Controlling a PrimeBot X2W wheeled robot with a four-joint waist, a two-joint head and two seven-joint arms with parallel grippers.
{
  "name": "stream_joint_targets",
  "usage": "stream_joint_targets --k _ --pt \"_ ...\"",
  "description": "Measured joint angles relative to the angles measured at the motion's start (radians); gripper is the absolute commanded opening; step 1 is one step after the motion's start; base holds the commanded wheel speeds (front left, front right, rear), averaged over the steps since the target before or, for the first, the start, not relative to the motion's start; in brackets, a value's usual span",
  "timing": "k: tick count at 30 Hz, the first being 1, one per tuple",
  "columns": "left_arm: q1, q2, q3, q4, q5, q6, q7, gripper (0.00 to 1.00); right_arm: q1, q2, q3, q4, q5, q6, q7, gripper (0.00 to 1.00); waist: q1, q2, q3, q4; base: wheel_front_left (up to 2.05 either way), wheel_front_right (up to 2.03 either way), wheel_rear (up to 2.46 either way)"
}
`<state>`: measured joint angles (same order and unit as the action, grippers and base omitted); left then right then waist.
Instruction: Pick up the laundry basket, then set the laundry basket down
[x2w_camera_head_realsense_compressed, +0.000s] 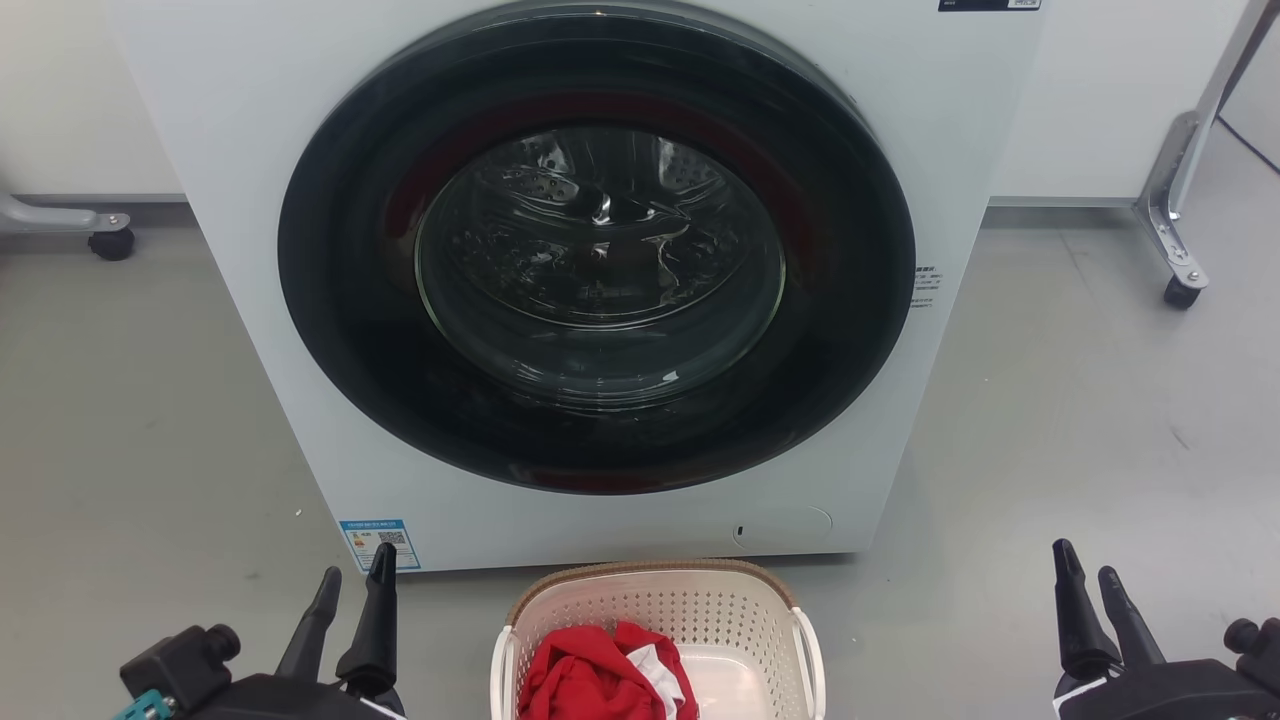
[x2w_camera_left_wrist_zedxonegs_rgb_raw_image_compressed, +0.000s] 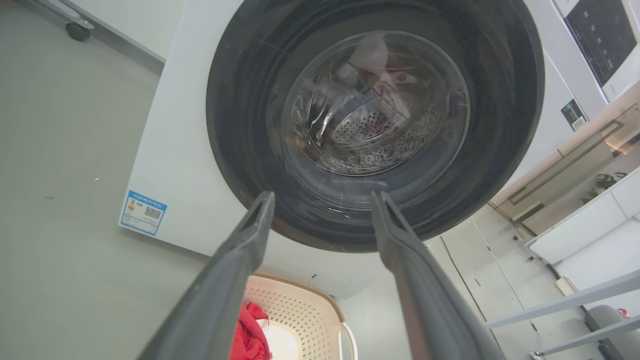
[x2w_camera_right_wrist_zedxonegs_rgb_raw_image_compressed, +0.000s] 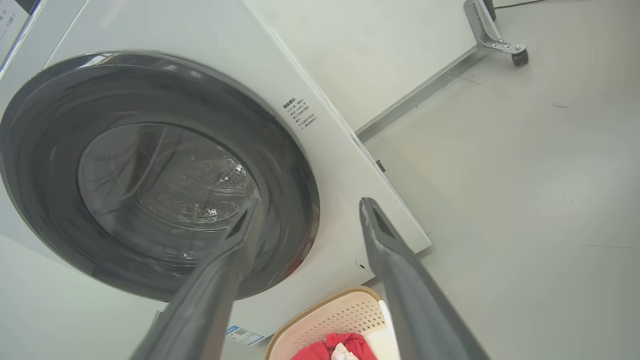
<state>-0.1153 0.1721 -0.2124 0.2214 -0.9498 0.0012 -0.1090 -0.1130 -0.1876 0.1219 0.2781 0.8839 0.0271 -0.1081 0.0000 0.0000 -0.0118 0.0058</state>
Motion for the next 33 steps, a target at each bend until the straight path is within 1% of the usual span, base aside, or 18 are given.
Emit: stream_joint_targets --k 3,8,16,20,23,29,32,33 --pt "0.0 0.018 -0.022 -0.004 0.059 0.011 -0.011 1.0 0.0 -0.007 0.017 0.002 -0.043 -0.011 -0.01 1.0 0.0 0.0 0.0 0.0 0.0 0.0 0.0" --pt "0.0 0.025 -0.058 -0.007 0.156 0.033 -0.027 1.0 -0.001 -0.019 0.049 0.012 -0.121 -0.02 -0.03 1.0 0.0 0.0 0.0 0.0 0.0 0.0 0.0" --pt "0.0 0.035 -0.095 -0.007 0.279 0.059 -0.06 1.0 -0.001 -0.032 0.089 0.027 -0.227 -0.04 -0.061 1.0 0.0 0.0 -0.001 -0.002 0.0 0.0 0.0" --pt "0.001 0.041 -0.107 -0.005 0.335 0.072 -0.075 1.0 -0.002 -0.04 0.106 0.039 -0.281 -0.054 -0.073 1.0 -0.0001 0.0 -0.001 -0.002 0.0 0.0 0.0" --pt "0.002 0.043 -0.116 -0.004 0.361 0.079 -0.079 1.0 -0.002 -0.041 0.114 0.045 -0.31 -0.055 -0.08 1.0 0.0 0.0 -0.001 -0.003 0.0 0.0 0.0" --pt "0.003 0.048 -0.133 -0.002 0.453 0.096 -0.104 1.0 -0.002 -0.049 0.139 0.053 -0.387 -0.072 -0.104 1.0 0.0 0.0 0.0 -0.002 0.0 0.0 0.0" --pt "0.007 0.048 -0.142 -0.001 0.49 0.101 -0.114 1.0 -0.003 -0.05 0.151 0.059 -0.421 -0.074 -0.115 1.0 0.0 0.0 0.0 -0.002 0.0 0.0 0.0" --pt "0.01 0.048 -0.142 0.001 0.504 0.105 -0.115 1.0 -0.003 -0.051 0.155 0.06 -0.436 -0.081 -0.119 1.0 -0.0001 0.0 0.0 -0.003 0.0 0.0 0.0"
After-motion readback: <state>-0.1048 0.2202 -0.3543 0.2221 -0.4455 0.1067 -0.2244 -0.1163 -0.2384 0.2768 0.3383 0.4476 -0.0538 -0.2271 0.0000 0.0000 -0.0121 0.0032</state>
